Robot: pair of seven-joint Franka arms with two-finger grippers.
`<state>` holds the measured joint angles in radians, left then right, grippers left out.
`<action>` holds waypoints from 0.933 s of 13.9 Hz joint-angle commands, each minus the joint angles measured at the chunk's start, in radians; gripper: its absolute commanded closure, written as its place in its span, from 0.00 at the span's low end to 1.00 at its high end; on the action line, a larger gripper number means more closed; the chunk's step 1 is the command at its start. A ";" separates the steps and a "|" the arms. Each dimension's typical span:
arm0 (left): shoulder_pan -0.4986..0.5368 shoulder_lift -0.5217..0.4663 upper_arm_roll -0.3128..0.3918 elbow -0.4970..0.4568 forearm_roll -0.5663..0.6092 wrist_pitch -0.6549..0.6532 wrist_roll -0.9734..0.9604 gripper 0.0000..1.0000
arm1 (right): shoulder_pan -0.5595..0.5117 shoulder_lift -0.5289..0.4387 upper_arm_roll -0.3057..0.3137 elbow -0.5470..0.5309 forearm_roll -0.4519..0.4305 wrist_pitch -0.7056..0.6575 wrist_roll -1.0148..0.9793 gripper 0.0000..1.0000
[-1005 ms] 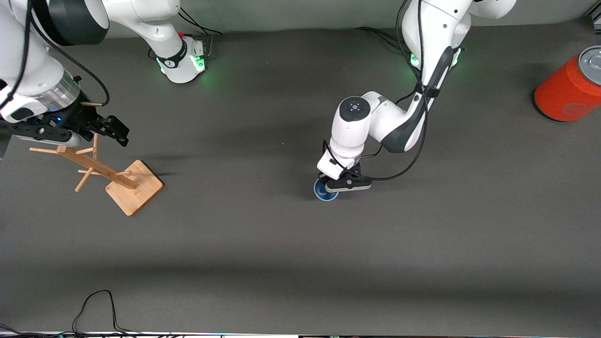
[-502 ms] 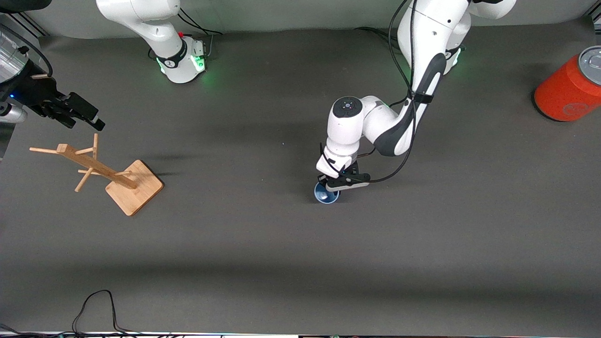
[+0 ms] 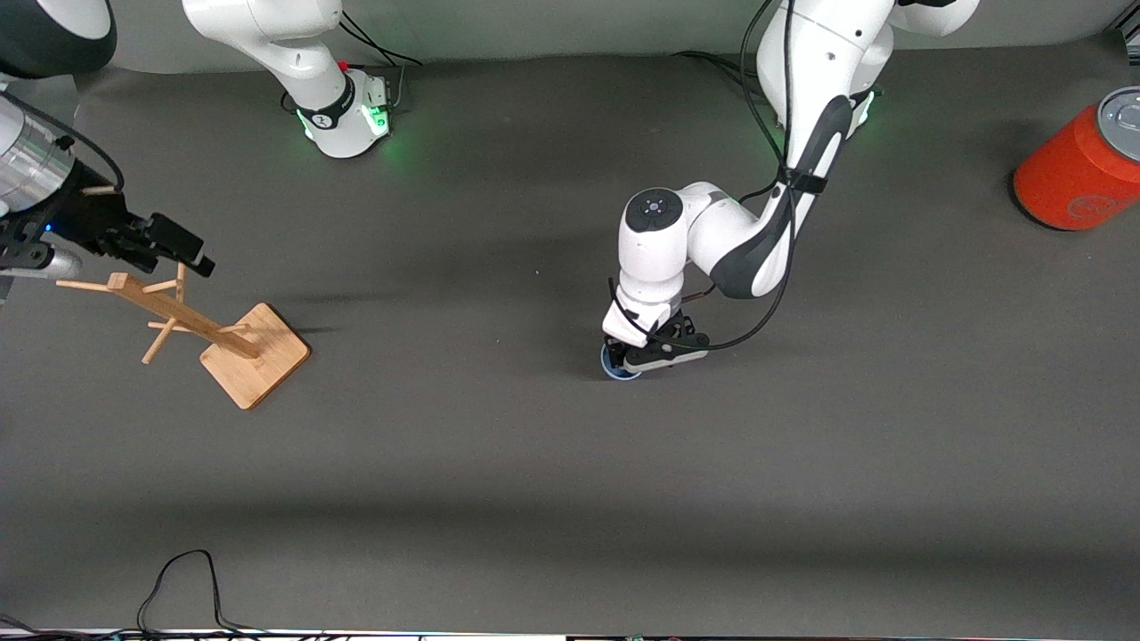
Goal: Rotate and upright cup with both arms
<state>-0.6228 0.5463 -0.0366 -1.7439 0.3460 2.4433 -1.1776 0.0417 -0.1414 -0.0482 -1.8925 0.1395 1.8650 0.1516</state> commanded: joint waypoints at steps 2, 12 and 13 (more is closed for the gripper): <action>0.079 -0.012 -0.009 0.263 -0.240 -0.359 0.306 0.00 | 0.010 0.083 0.017 0.141 -0.143 -0.024 -0.014 0.00; 0.474 -0.221 -0.009 0.366 -0.294 -0.779 0.806 0.00 | 0.017 0.146 0.041 0.219 -0.103 -0.105 0.039 0.00; 0.506 -0.236 -0.006 0.362 -0.294 -0.793 0.861 0.00 | 0.017 0.184 0.041 0.257 -0.103 -0.105 0.040 0.00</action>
<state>-0.1659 0.3600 -0.0350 -1.3650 0.0657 1.6922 -0.4155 0.0593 -0.0468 -0.0051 -1.7358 0.0206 1.7836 0.1728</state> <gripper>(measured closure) 0.000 0.000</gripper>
